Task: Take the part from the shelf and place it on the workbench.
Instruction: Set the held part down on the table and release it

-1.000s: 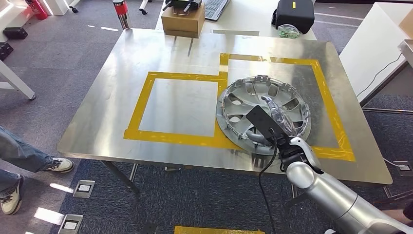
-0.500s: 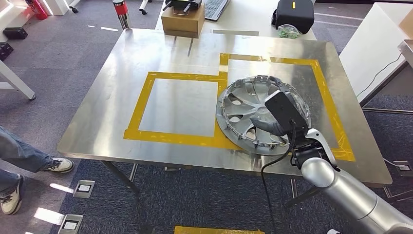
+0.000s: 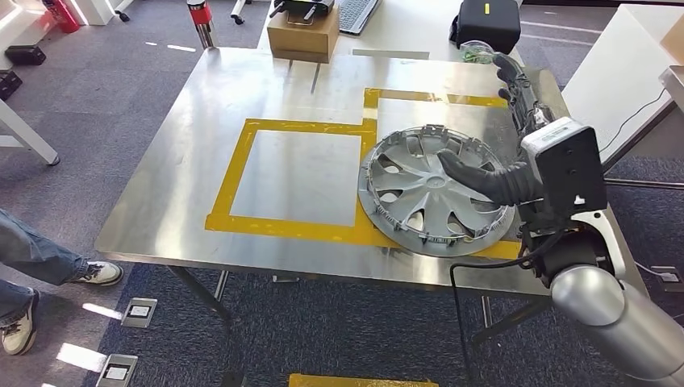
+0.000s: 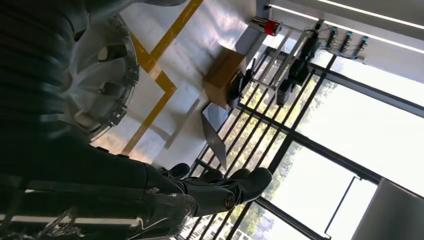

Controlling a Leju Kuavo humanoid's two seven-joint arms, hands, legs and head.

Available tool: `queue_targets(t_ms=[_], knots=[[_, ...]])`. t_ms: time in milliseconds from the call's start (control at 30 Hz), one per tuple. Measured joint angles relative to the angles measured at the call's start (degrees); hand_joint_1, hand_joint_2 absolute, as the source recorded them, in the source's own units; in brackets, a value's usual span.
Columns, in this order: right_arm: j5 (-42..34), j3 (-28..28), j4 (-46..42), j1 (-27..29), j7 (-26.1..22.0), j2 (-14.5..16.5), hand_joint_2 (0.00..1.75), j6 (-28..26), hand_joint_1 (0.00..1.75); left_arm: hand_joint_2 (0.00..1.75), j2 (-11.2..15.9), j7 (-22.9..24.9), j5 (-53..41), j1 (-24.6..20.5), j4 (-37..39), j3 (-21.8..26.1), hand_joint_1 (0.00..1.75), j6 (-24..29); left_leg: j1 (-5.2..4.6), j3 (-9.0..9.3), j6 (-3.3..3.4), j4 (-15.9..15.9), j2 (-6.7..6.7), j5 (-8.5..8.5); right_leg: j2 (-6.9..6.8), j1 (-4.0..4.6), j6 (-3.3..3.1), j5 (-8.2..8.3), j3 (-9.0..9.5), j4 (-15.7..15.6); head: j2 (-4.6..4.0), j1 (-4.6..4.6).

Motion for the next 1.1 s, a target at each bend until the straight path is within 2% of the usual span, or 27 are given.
queue_targets(t_ms=[333,800,933,1033,1100], knots=[[-2.4,-5.6,-9.9,3.2,-3.6,-2.7,1.75,-6.0,0.0,0.0,0.6,-1.4,1.4,0.0,0.0,1.3,0.0,0.7,0.0,0.02,0.0,0.0,0.0,0.0,0.01,0.0,0.0,0.0,0.01,0.0,0.0,-0.01],[-11.4,-14.7,-17.5,15.1,-15.9,-3.6,1.75,-7.4,0.0,0.0,1.4,-2.4,3.1,0.4,0.0,3.2,0.0,1.0,-0.22,0.01,0.15,0.1,0.0,-0.07,0.01,-0.24,0.16,0.09,0.03,-0.1,0.0,-0.01],[-13.4,-16.4,-18.1,17.2,-17.9,-3.4,0.0,-7.3,0.0,0.0,1.6,-2.4,3.1,0.4,0.0,3.5,0.0,1.0,-0.59,-0.04,0.63,0.2,0.0,-0.11,0.03,-0.61,0.54,0.21,0.04,-0.2,0.0,-0.02],[-13.8,-17.4,-18.3,18.1,-18.6,-3.3,0.0,-7.2,0.0,0.0,1.8,-2.4,3.1,0.4,0.0,3.8,0.0,1.0,-0.91,-0.05,1.27,0.0,0.01,0.06,0.05,-0.88,1.17,0.48,0.19,-0.7,0.0,-0.11],[-13.9,-17.9,-18.5,18.5,-19.0,-3.2,0.0,-7.2,0.0,0.0,1.8,-2.4,3.2,0.3,0.0,3.8,0.0,1.0,-0.6,0.43,1.94,-1.2,0.14,0.67,0.01,-0.92,1.5,0.2,0.22,-0.6,0.0,-0.1]])
